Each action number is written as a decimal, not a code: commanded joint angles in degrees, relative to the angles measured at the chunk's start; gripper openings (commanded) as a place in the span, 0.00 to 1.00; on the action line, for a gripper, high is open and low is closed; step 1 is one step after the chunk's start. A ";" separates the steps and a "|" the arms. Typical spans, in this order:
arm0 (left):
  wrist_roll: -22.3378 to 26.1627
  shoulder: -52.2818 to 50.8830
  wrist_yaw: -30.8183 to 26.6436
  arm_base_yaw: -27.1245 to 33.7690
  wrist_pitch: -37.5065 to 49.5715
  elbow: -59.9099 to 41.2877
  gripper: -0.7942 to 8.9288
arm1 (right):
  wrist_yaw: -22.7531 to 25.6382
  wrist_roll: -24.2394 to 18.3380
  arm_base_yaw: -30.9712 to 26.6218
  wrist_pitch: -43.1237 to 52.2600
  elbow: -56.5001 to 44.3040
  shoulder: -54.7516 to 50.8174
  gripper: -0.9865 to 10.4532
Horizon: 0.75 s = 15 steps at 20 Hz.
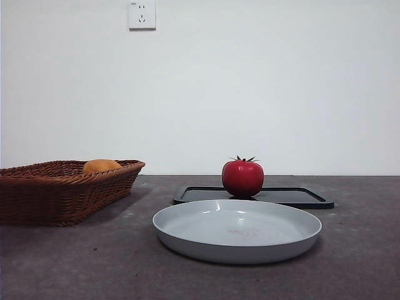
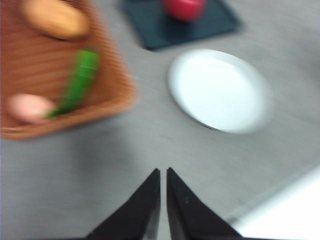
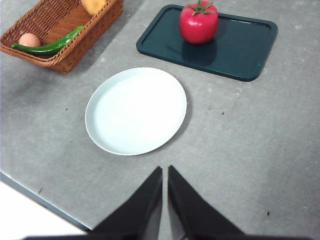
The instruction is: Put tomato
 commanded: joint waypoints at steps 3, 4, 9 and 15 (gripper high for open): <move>18.29 -3.17 1.36 17.35 17.53 -7.61 0.10 | 0.11 0.55 0.52 0.57 0.42 0.26 0.09; 18.29 -4.63 3.80 20.74 24.00 -11.32 0.10 | 0.11 0.57 0.52 0.59 0.42 0.26 0.09; 13.25 -13.62 12.22 31.95 51.43 -33.16 0.10 | 0.11 0.57 0.52 0.57 0.42 0.26 0.09; 7.69 -22.01 12.17 35.85 56.61 -49.07 0.10 | 0.11 0.55 0.52 0.59 0.42 0.26 0.09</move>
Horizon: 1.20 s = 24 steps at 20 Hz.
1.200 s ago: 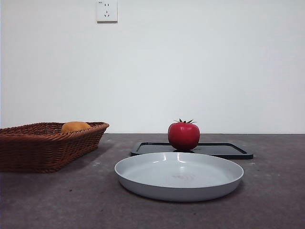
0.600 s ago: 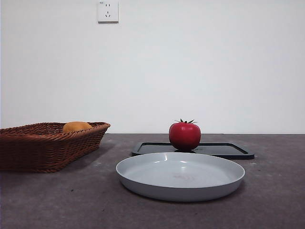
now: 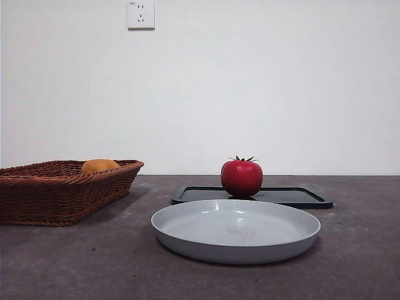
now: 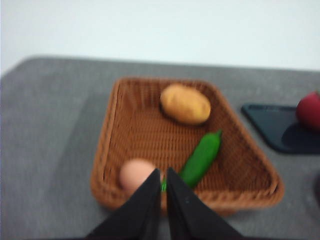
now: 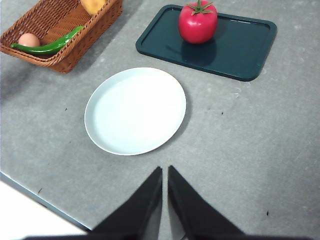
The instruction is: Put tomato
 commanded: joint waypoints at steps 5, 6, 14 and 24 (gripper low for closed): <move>-1.31 -5.97 0.48 0.22 1.05 -5.86 0.10 | 0.09 0.55 0.52 0.59 0.42 0.26 0.09; -1.20 -6.62 0.44 0.22 -0.50 -5.97 0.10 | 0.09 0.55 0.52 0.59 0.42 0.26 0.09; -0.59 -8.41 -1.51 0.22 -4.66 -5.97 0.10 | 0.09 0.55 0.52 0.59 0.42 0.26 0.09; -0.20 -8.41 -6.80 0.22 -4.61 -5.97 0.10 | 0.09 0.55 0.52 0.59 0.42 0.26 0.09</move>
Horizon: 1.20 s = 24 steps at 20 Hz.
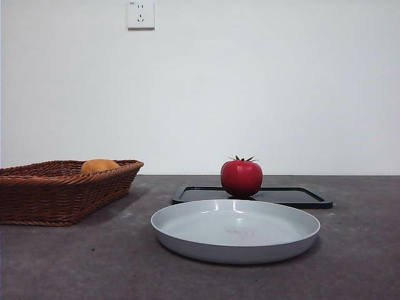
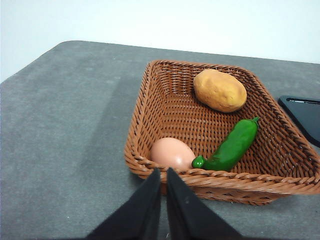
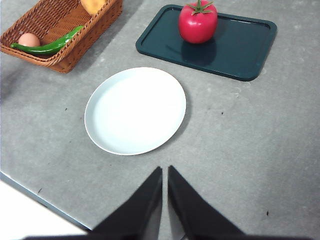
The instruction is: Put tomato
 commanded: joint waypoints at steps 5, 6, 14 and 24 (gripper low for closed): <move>0.63 -0.11 -0.37 0.00 -0.26 -1.20 0.10 | 0.09 0.57 0.50 0.59 0.42 0.26 0.09; 0.63 -0.11 -0.39 0.00 -0.26 -1.20 0.10 | 0.07 0.52 0.50 0.59 0.42 0.26 0.09; 0.63 -0.11 -0.33 0.00 -0.26 -1.18 0.10 | 11.65 -19.56 -22.60 25.09 -12.52 -9.29 0.09; 0.63 -0.11 -0.33 0.00 -0.26 -1.18 0.10 | 5.35 -17.88 -39.89 48.61 -44.19 -25.68 0.09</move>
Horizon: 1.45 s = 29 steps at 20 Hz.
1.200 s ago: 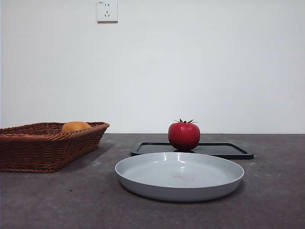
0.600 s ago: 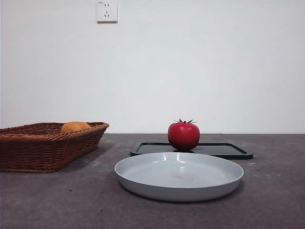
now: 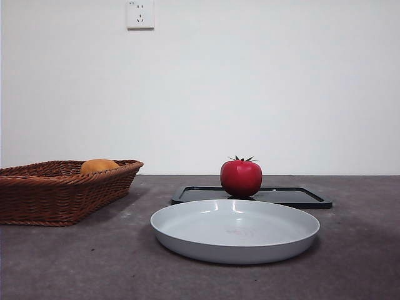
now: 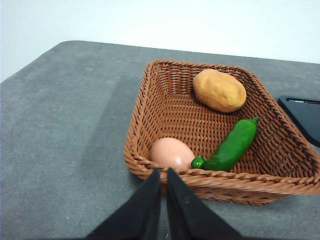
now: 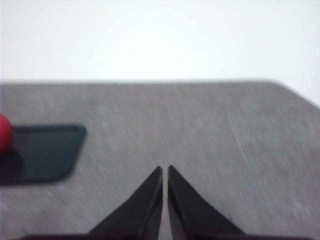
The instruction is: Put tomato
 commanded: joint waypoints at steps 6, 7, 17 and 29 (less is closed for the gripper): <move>0.63 -0.11 -0.33 0.00 -0.26 -1.18 0.10 | -5.79 1.60 -4.92 2.62 -7.45 -1.05 0.09; 0.63 -0.11 -0.33 0.00 -0.26 -1.18 0.10 | -7.39 1.49 -5.44 2.73 -8.17 -1.05 0.09; 0.61 -0.11 -0.33 0.00 -0.24 -1.18 0.10 | -15.54 -2.29 -8.28 2.23 -8.17 -1.05 0.09; 0.63 -0.11 -0.33 0.00 -0.24 -1.18 0.10 | -15.61 -2.25 -8.28 4.13 -8.17 -1.05 0.09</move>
